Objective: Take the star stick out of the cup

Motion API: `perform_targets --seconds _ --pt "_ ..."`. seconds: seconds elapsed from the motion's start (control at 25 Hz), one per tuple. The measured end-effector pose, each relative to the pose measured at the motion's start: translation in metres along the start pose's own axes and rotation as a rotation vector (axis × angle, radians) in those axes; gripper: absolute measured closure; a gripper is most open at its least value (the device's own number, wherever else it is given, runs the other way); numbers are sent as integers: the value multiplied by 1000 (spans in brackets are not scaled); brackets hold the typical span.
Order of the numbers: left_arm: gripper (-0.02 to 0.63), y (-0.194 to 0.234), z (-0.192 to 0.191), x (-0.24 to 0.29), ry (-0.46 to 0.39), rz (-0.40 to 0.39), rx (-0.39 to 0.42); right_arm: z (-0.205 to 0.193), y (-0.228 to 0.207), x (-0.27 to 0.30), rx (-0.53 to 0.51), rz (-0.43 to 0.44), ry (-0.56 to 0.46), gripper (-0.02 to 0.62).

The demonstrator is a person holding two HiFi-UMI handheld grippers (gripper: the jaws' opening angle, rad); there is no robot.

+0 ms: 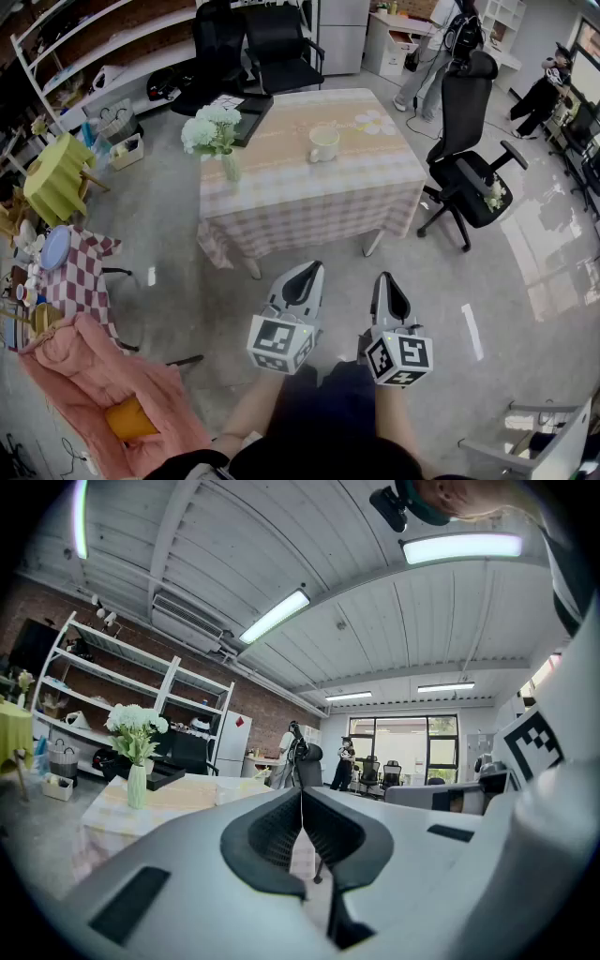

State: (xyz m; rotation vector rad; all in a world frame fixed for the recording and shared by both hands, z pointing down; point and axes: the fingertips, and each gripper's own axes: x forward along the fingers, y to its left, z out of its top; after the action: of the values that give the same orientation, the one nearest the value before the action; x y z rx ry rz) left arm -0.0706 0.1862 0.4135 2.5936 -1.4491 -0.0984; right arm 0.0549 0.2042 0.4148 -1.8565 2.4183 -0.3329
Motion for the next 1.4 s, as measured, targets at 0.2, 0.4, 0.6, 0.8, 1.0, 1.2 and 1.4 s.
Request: perform_targets --seconds 0.2,0.4,0.6,0.8,1.0,1.2,1.4 --pt "595 3 0 -6 -6 -2 5 -2 10 1 -3 15 3 591" --pt "595 15 3 -10 -10 12 5 -8 25 11 -17 65 42 591" --pt "595 24 -1 -17 6 19 -3 -16 36 15 -5 68 74 591" --pt "595 34 -11 -28 30 40 -5 -23 42 15 -2 64 90 591" --pt "595 46 -5 -29 7 68 -1 -21 42 22 12 64 73 591" --pt "595 54 -3 -19 7 86 3 -20 44 41 8 97 81 591" --pt "595 67 1 -1 5 111 8 -18 42 67 9 122 84 591"
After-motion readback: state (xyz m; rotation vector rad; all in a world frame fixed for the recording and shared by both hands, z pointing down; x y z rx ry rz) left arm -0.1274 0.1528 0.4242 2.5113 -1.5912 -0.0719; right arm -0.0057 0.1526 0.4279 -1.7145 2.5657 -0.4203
